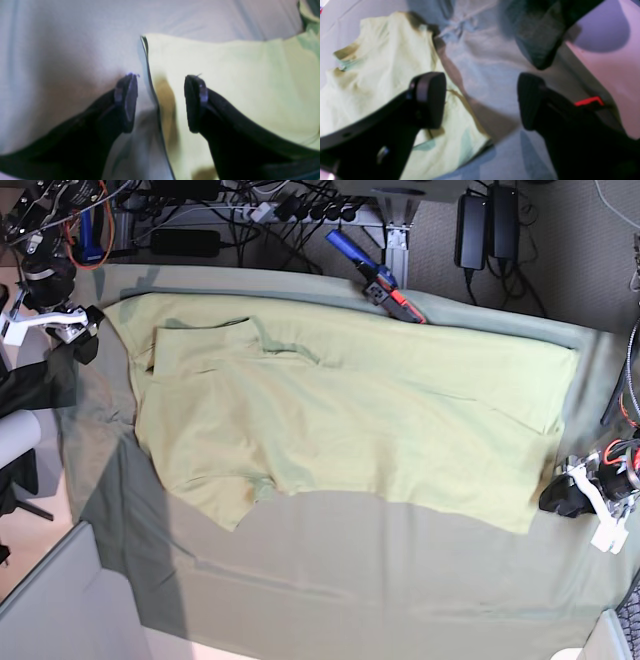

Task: Fold the T-shirt properly
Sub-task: 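Grasp the opposite shirt edge with both grippers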

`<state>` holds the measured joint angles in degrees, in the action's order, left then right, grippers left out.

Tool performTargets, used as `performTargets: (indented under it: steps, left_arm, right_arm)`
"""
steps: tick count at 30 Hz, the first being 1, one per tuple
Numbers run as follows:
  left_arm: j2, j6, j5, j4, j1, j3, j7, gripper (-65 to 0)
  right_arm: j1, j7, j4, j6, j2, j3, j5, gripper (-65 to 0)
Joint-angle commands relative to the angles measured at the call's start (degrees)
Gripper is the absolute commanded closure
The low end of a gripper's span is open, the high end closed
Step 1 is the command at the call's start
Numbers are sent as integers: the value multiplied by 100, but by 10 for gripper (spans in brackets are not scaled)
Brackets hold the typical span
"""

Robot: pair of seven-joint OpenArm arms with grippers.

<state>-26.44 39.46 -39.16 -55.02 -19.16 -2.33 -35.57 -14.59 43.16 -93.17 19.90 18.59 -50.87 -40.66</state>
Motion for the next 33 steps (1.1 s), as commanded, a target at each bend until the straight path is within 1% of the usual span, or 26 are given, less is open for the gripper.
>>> performTargets:
  steps: [1,5,16,22,23,24,27,29,30,33]
  left_arm:
    - [-46,54,-42,138,-214,-35,151,-334]
    - [96,54,269,730,-420,-35,459,-334]
    - [501,54,304,754,-483,-35,503,-334]
    - [566,54,273,752,-483,-37,581,-330]
    - [564,54,273,752,-483,-37,579,-319]
    - [562,54,275,752,-483,-37,579,-282]
    - [564,54,273,737,-483,-37,586,-111]
    - [564,54,251,710,-481,-37,636,-30]
    - [566,54,249,697,-481,-37,680,-2]
    - [560,54,251,673,-483,-37,841,0]
  right_arm:
    - [24,-107,-96,111,122,-42,-68,-440]
    - [26,-109,-96,109,122,-42,-74,-440]
    - [24,-66,-96,109,122,-42,-90,-440]
    - [24,-46,-96,109,122,-42,-92,-440]
    - [24,-48,-96,109,122,-42,-92,-440]
    - [26,-50,-96,109,122,-42,-92,-440]
    - [26,-52,-96,109,122,-42,-92,-440]
    - [26,-55,-96,109,122,-42,-92,-440]
    - [28,-70,-96,109,122,-42,-92,-440]
    - [28,-96,-96,109,122,-42,-94,-440]
